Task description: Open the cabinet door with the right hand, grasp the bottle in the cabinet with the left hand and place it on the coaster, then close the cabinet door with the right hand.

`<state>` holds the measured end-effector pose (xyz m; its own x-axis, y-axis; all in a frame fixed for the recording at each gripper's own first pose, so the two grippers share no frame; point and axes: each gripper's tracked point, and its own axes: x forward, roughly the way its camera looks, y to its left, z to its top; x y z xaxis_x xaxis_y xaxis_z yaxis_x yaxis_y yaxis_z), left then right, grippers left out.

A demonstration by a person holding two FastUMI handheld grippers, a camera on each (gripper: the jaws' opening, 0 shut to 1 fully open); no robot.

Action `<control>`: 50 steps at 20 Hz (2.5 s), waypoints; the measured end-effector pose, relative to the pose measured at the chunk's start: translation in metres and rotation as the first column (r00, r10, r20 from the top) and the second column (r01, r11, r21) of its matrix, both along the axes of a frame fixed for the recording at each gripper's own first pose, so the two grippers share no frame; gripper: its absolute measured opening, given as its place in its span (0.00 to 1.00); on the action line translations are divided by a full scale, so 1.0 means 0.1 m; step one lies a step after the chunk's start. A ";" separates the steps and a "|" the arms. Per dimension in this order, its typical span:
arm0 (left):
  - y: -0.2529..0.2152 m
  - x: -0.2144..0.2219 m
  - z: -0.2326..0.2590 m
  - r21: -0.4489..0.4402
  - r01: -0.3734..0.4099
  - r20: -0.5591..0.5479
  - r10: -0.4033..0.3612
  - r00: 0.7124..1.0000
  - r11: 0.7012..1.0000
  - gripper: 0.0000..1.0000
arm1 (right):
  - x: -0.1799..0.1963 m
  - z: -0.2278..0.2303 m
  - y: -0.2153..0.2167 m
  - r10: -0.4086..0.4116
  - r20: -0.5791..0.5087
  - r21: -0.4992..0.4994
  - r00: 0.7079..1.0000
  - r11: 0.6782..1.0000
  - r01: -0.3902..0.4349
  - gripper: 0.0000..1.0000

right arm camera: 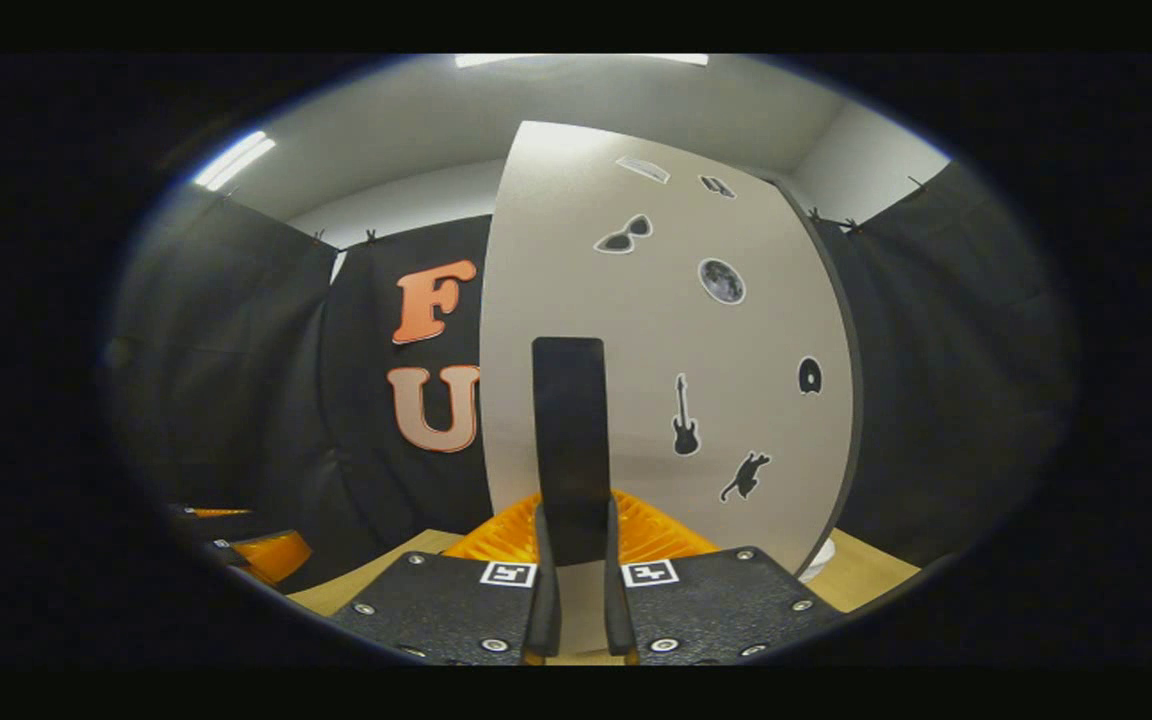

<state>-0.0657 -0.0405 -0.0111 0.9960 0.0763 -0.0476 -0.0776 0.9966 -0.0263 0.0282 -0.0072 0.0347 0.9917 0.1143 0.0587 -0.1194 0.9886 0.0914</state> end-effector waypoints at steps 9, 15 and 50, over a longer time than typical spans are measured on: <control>-0.62 -0.47 0.11 0.011 -0.029 0.029 0.029 0.999 1.000 0.94 | -0.43 0.01 -0.40 0.098 0.003 0.011 0.995 0.995 -0.098 0.17; -1.05 -0.28 0.22 0.016 0.066 0.062 -0.066 0.996 0.998 0.94 | -0.62 0.00 -0.69 0.009 -0.013 -0.036 1.000 0.999 -0.010 0.23; -2.07 -0.17 0.17 0.015 0.266 0.039 -0.266 0.963 0.964 0.96 | -1.34 -0.19 -2.62 -0.423 -0.052 -0.246 0.905 0.884 0.399 0.43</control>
<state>-0.0828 -0.2473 0.0062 0.9814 -0.1916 -0.0078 0.1915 0.9814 -0.0146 -0.1055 -0.2689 0.0159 0.9517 -0.3063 -0.0230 0.2997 0.9425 -0.1481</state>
